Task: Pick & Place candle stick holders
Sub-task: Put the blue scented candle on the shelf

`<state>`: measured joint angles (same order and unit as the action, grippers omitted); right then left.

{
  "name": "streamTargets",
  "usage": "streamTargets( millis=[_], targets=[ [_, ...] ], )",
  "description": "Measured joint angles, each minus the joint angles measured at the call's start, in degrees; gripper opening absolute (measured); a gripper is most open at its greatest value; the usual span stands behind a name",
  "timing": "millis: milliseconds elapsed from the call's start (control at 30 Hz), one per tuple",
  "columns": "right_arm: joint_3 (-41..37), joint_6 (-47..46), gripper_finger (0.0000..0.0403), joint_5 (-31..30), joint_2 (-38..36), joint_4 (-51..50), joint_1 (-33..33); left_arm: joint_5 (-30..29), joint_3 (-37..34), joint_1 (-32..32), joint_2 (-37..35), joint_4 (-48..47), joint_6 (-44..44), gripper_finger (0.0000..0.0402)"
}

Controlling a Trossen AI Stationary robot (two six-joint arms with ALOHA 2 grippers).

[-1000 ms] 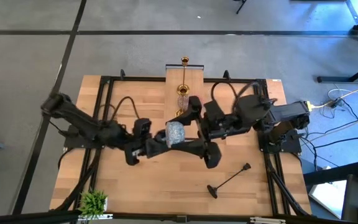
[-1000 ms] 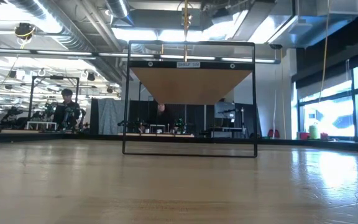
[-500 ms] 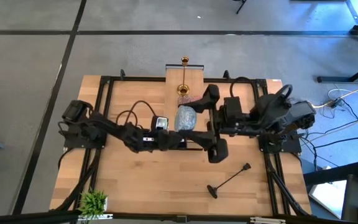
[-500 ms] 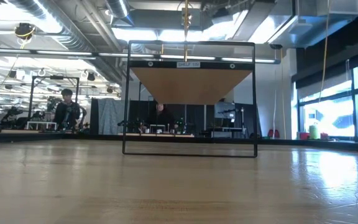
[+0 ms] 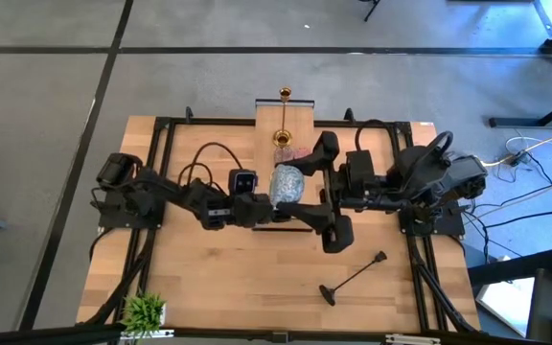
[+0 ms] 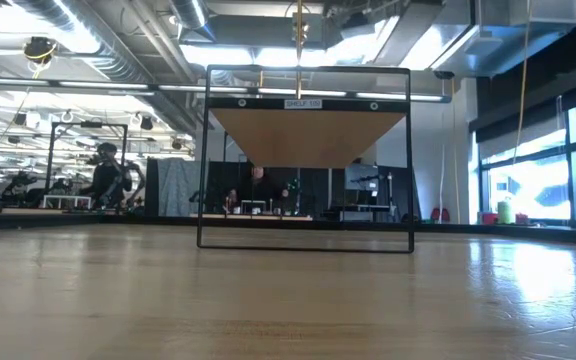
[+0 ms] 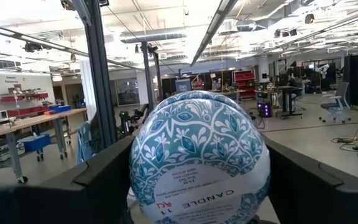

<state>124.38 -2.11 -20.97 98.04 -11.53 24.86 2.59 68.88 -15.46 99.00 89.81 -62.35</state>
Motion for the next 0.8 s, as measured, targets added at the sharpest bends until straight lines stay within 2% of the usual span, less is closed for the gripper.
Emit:
streamTargets(
  millis=[133, 300, 400, 500, 633, 800],
  targets=[
    [0.00, 0.06, 0.0309, 0.00, 0.00, -0.14, -0.02, -0.10, 0.13, 1.01, 0.00, -1.37, -2.43, 0.0050],
    [-0.02, 0.53, 0.0309, -0.09, 0.02, -1.53, -0.06, -2.88, 0.13, 1.08, 0.00, -1.34, -6.57, 0.0123],
    [-0.02, 0.69, 0.0309, -2.25, 0.02, -2.55, -0.04, -2.12, 0.13, 1.42, 0.00, -1.89, -9.54, 0.0168],
    [-0.02, 1.37, 0.0309, -4.59, 0.07, -3.06, -0.07, -3.03, 0.15, 1.31, 0.00, -1.78, -8.91, 0.0204],
    [-0.02, 2.03, 0.0309, -5.01, 0.22, -3.04, -0.54, -2.71, 2.24, 1.20, 0.00, -1.25, -9.11, 0.0236],
    [-0.04, 2.10, 0.0309, -5.29, 0.89, -3.48, -1.34, -0.85, 6.54, 1.23, -0.02, -4.82, -9.03, 0.0254]
  ],
)
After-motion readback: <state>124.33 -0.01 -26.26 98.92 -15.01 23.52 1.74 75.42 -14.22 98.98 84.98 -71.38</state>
